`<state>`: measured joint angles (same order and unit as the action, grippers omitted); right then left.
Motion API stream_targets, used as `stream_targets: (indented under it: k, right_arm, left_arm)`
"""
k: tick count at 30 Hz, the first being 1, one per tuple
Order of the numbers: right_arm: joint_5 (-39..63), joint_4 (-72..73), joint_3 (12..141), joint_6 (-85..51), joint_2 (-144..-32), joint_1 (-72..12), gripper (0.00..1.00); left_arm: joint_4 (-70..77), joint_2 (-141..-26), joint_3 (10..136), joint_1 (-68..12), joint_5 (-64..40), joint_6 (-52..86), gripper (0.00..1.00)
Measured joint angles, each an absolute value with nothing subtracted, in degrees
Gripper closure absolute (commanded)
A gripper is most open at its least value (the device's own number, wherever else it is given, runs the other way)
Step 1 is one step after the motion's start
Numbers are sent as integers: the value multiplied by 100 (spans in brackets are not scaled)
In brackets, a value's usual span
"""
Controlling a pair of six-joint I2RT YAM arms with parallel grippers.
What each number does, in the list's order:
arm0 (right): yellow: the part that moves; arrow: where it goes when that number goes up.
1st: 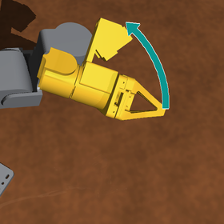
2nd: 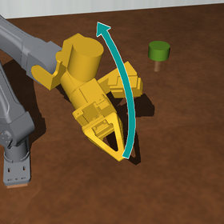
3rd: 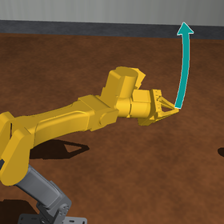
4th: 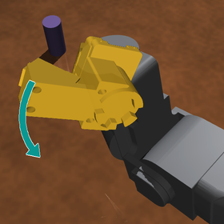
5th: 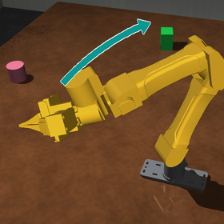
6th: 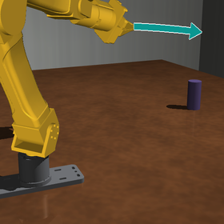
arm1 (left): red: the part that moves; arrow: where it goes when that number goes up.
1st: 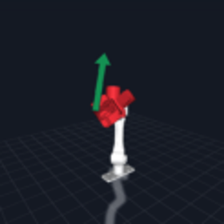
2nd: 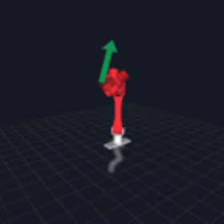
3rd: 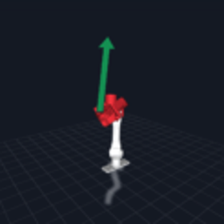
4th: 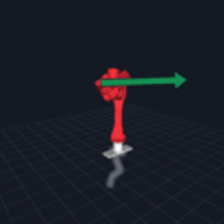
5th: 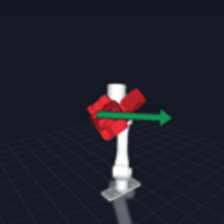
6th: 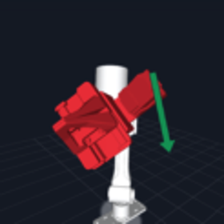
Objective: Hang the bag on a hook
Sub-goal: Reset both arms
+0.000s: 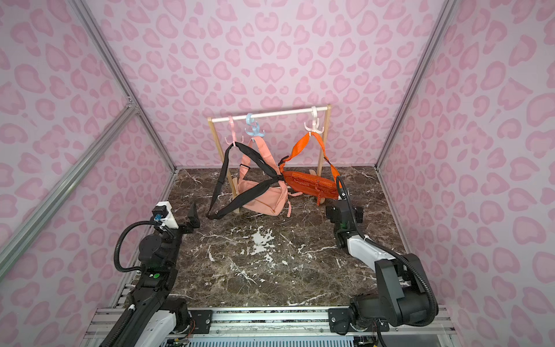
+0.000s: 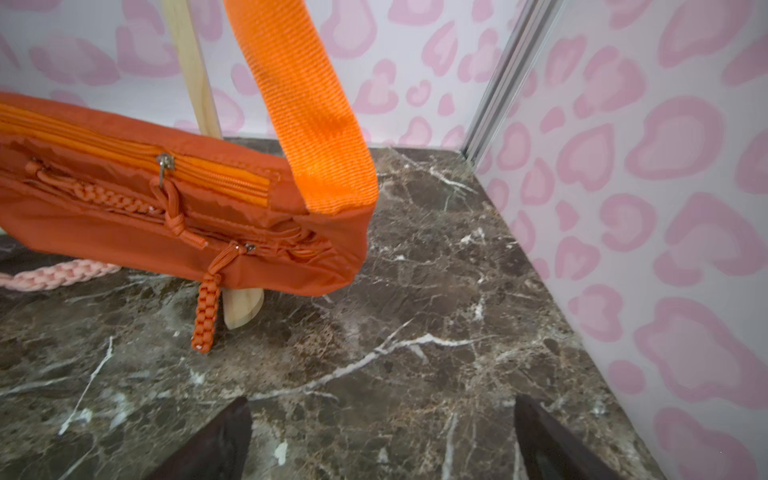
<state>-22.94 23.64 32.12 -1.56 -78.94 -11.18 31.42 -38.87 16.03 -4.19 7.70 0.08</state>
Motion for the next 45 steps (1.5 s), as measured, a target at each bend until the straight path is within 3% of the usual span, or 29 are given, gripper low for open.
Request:
stream_targets:
  k: [7,15,28,45]
  right_arm:
    - [-2298,3774,2545,128,-8678,-873,0]
    - [-1411,5155,1894,16,-8914,-362,0]
    - [-893,5341,2005,16,-8803,-266,0]
    - [-849,5323,2014,16,-8803,-261,0]
  left_arm:
    - [3874,-4639,790,-419,932,-224,3]
    - [4834,-6082,773,-412,779,-480,3]
    - [5767,-7861,1219,-364,403,-408,3]
    - [5946,-8368,1610,-226,672,-93,3]
